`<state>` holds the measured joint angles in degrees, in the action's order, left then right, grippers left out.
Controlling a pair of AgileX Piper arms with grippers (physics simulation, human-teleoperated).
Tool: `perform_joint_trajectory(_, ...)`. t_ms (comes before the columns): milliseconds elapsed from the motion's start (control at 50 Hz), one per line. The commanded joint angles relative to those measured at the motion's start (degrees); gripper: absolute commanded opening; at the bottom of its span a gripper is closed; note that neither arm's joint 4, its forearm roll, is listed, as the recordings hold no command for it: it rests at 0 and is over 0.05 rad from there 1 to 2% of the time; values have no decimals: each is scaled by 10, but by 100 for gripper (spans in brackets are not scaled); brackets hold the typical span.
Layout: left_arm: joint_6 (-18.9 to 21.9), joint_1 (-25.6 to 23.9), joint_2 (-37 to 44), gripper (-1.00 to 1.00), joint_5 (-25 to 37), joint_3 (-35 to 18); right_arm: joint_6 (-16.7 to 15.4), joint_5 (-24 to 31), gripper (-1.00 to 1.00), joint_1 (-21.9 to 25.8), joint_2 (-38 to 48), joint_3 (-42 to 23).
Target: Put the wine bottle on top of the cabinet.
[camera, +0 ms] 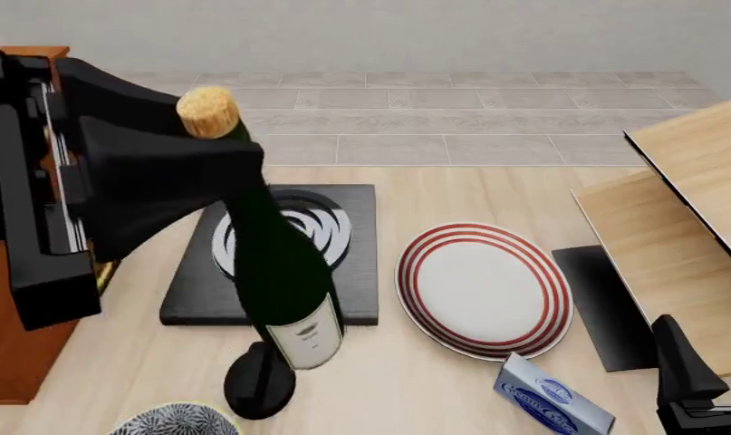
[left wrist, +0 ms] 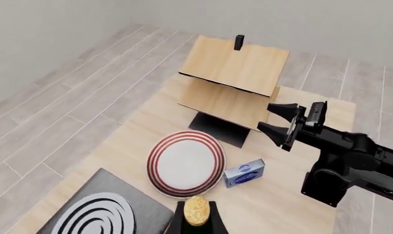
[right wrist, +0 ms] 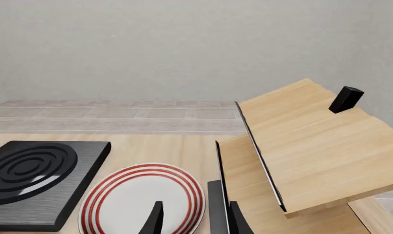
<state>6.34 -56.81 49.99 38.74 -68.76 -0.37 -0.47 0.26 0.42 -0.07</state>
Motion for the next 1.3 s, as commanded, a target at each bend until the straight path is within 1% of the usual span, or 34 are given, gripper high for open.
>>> perform_joint_trajectory(20,42,16,24,-100,78,-59,0,0,100,0,0,0)
perform_joint_trajectory(80,44,13,36,-100,105,-79,0,0,100,0,0,0)
perform_joint_trajectory(100,44,13,36,-100,105,-80,0,0,100,0,0,0)
perform_joint_trajectory(120,48,17,41,-100,124,-102,0,0,100,0,0,0)
perform_joint_trajectory(200,52,27,51,-100,152,-136,0,0,100,0,0,0)
perform_joint_trajectory(240,46,31,59,-100,172,-165,0,0,100,0,0,0)
perform_joint_trajectory(280,51,37,64,-100,186,-182,0,0,100,0,0,0)
perform_joint_trajectory(360,56,50,69,-100,205,-205,0,0,100,0,0,0)
perform_joint_trajectory(460,56,60,68,-100,218,-215,0,0,100,0,0,0)
perform_joint_trajectory(560,57,70,74,-100,234,-241,0,0,100,0,0,0)
perform_joint_trajectory(660,72,89,91,-100,271,-308,0,0,100,0,0,0)
perform_joint_trajectory(680,73,99,98,-100,284,-330,0,0,100,0,0,0)
perform_joint_trajectory(760,83,117,107,-100,308,-359,0,0,100,0,0,0)
perform_joint_trajectory(820,87,122,105,-100,311,-360,0,0,100,0,0,0)
perform_joint_trajectory(860,87,141,107,-100,311,-374,0,0,100,0,0,0)
perform_joint_trajectory(900,88,147,108,-100,311,-378,0,0,100,0,0,0)
perform_joint_trajectory(1020,90,167,107,-100,312,-380,0,0,100,0,0,0)
perform_joint_trajectory(1260,88,204,118,-100,312,-409,0,0,100,0,0,0)
perform_joint_trajectory(1300,84,220,119,-100,312,-414,0,0,100,0,0,0)
